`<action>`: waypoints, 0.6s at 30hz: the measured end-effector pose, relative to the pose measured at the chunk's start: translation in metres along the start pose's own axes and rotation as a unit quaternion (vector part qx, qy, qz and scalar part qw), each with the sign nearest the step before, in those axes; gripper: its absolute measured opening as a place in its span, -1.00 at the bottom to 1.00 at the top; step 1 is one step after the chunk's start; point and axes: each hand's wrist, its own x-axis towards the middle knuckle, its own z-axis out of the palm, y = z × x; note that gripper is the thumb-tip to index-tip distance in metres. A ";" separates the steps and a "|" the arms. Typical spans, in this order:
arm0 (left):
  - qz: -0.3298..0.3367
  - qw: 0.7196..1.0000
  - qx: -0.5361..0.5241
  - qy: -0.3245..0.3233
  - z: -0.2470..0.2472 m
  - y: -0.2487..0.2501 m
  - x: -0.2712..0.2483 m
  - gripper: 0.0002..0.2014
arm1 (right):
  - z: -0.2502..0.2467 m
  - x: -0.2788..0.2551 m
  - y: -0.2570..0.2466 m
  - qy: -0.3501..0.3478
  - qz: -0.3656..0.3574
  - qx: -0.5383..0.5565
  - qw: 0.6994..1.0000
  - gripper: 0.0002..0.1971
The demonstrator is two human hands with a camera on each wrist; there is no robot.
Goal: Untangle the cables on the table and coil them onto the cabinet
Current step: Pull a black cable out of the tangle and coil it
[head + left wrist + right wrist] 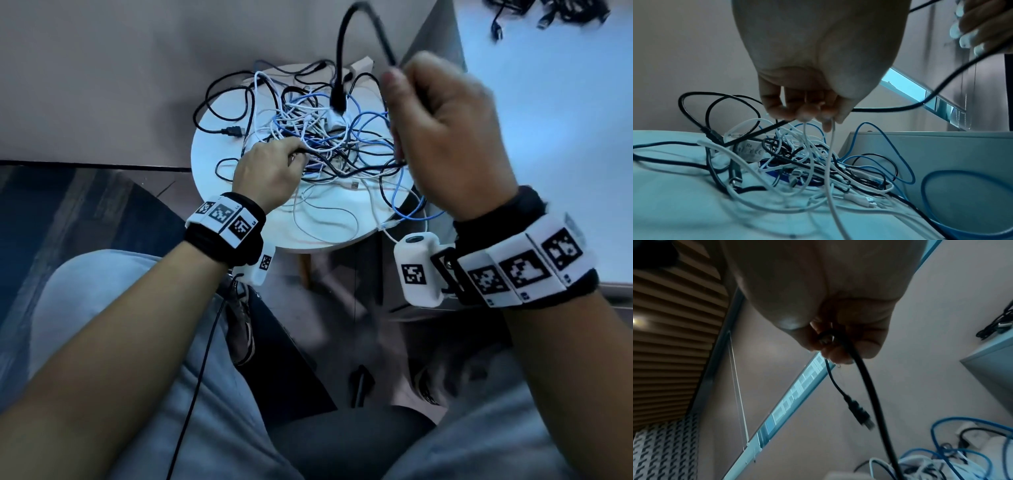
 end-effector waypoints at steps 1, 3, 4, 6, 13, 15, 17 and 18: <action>0.003 1.000 -0.016 0.020 0.000 0.000 0.000 -0.75 | 0.005 -0.002 0.002 -0.014 0.010 -0.011 1.000 -0.60; 0.007 0.996 -0.053 0.067 -0.002 0.001 0.001 -0.76 | 0.014 -0.006 0.009 -0.028 0.035 -0.028 0.999 -0.60; 0.012 0.994 -0.071 0.088 -0.003 0.003 0.002 -0.77 | 0.018 -0.008 0.012 -0.036 0.050 -0.031 0.998 -0.60; 0.030 0.987 -0.101 0.119 -0.004 0.006 0.002 -0.79 | 0.026 -0.010 0.018 -0.053 0.080 -0.009 0.995 -0.60; 0.103 0.965 -0.199 0.138 0.001 0.023 -0.013 -0.79 | 0.048 -0.021 0.030 -0.062 0.042 -0.010 0.997 -0.75; 0.125 0.958 -0.229 0.117 0.002 0.028 -0.017 -0.79 | 0.052 -0.025 0.034 -0.062 0.019 -0.024 0.998 -0.65; 0.154 0.955 -0.236 0.092 0.002 0.029 -0.019 -0.81 | 0.055 -0.027 0.037 -0.075 0.012 -0.036 0.996 -0.58; 0.166 0.955 -0.230 0.083 0.002 0.029 -0.019 -0.81 | 0.055 -0.027 0.038 -0.085 0.014 -0.043 0.995 -0.57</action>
